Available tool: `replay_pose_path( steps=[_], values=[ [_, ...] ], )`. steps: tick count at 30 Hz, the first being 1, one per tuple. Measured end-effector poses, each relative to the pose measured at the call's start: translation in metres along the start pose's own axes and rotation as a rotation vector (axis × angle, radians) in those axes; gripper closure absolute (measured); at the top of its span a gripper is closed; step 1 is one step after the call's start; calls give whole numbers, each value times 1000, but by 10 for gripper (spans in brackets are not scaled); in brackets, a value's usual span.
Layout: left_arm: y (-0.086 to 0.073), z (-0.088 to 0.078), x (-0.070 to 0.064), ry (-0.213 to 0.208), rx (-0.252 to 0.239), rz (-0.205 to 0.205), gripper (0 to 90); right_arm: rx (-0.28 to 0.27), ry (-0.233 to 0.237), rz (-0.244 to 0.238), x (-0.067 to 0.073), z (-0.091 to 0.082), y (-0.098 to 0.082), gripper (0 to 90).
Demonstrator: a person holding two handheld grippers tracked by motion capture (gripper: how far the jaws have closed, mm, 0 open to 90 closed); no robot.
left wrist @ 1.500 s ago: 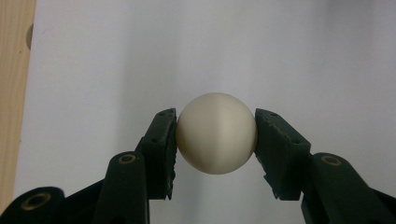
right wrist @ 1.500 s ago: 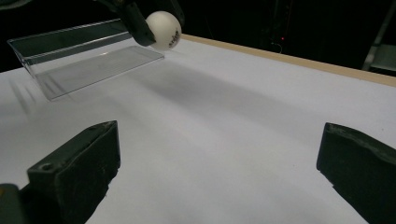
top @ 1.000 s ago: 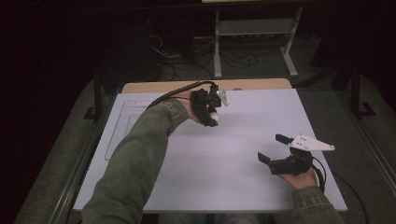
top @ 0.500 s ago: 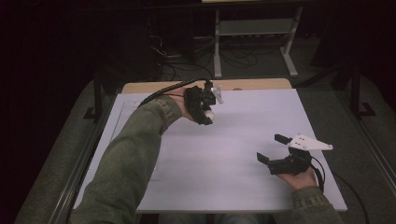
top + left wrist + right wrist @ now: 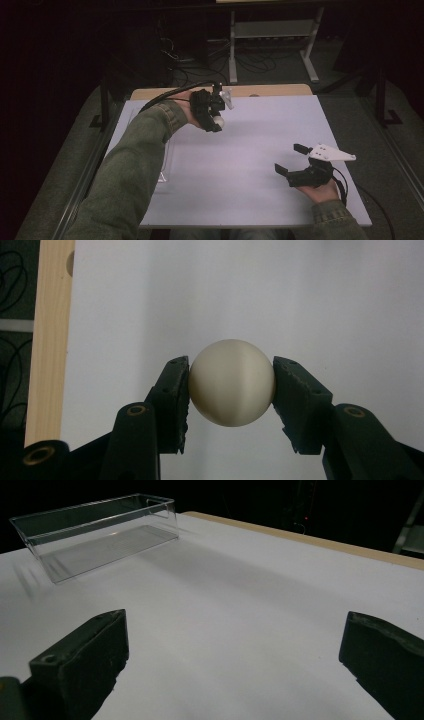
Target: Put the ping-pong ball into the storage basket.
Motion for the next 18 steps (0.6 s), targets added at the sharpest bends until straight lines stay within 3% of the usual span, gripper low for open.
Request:
replay_pose_path(
  steps=[18],
  values=[
    [-17, -22, -7, 14, 37, 6, 503, 4, 1, 0, 1, 0, 0, 0]
  ],
)
Point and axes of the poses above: each handheld gripper's, and its own axes: z roughly forward along the jaws, y roughly out of its top, x roughly to its left, the point moved 10 cm from there along z, roughly forward along the jaws, and after that the axes turned 1 degree about x, right-handed, at the moved point
